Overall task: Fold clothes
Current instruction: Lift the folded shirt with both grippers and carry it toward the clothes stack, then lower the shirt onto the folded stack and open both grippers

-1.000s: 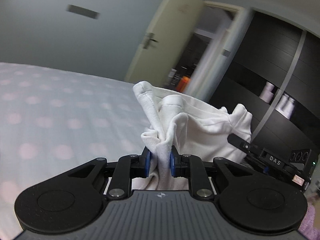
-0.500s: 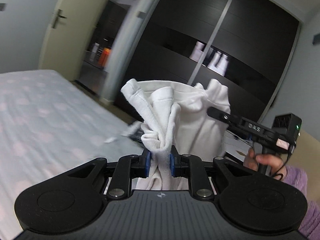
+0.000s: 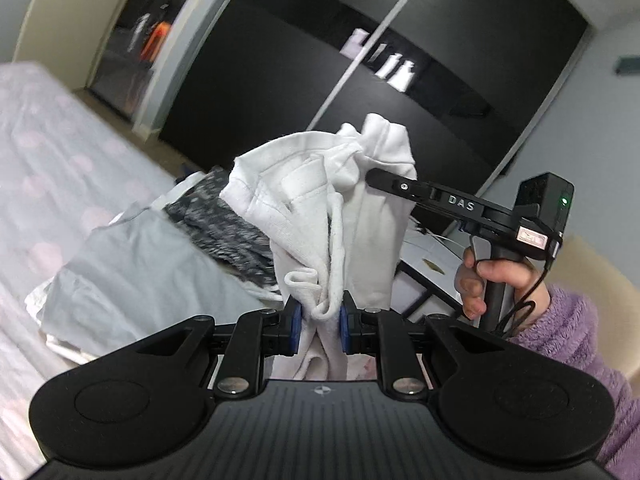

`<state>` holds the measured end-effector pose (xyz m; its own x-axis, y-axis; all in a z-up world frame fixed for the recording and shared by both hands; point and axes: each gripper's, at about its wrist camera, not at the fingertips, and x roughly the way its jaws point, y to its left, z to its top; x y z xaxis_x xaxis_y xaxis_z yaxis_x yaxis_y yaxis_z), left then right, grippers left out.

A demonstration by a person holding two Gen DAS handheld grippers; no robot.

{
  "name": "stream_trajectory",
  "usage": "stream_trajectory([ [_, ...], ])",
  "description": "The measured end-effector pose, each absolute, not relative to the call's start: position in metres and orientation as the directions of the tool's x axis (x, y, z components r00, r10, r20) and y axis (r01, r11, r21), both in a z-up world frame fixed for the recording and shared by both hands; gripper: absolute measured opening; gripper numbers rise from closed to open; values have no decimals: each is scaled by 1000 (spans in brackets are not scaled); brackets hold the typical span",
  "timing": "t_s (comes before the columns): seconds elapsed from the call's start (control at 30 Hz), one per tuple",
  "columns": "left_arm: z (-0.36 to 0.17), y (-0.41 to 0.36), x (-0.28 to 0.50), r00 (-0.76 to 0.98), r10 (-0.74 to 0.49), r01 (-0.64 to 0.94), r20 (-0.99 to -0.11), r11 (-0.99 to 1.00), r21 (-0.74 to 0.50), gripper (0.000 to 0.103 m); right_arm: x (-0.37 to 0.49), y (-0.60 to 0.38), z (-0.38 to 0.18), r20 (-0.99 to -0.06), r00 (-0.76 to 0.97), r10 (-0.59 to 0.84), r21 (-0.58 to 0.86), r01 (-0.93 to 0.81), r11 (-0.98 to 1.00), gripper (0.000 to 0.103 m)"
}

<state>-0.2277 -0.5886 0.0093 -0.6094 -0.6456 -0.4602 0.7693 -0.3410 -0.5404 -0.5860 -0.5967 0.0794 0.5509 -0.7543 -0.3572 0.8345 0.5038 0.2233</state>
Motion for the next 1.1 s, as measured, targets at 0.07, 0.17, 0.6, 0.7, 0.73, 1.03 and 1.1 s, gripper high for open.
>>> stream_trajectory([
  [0.07, 2, -602, -223, -585, -653, 784, -480, -305, -541, 16, -574, -617, 71, -379, 560, -737, 231, 828, 511, 18],
  [0.17, -11, -623, -205, -545, -666, 806, -509, -249, -537, 15, -547, -646, 57, -411, 577, -706, 238, 815, 528, 18],
  [0.6, -85, -674, -126, -458, -628, 813, -629, -10, -582, 15, -428, -762, -14, -612, 573, -545, 221, 786, 577, 18],
  [0.7, -106, -681, -114, -465, -604, 795, -647, 36, -605, 15, -416, -773, -35, -638, 571, -517, 240, 785, 571, 21],
  [0.73, -111, -682, -111, -469, -598, 789, -650, 49, -613, 15, -413, -776, -39, -644, 569, -512, 247, 787, 565, 26],
  [1.03, -120, -672, -108, -451, -603, 761, -658, 126, -636, 22, -449, -770, -38, -635, 537, -555, 269, 827, 493, 45],
  [1.1, -117, -666, -110, -430, -609, 765, -666, 145, -627, 34, -470, -760, -38, -638, 526, -563, 278, 839, 468, 45],
])
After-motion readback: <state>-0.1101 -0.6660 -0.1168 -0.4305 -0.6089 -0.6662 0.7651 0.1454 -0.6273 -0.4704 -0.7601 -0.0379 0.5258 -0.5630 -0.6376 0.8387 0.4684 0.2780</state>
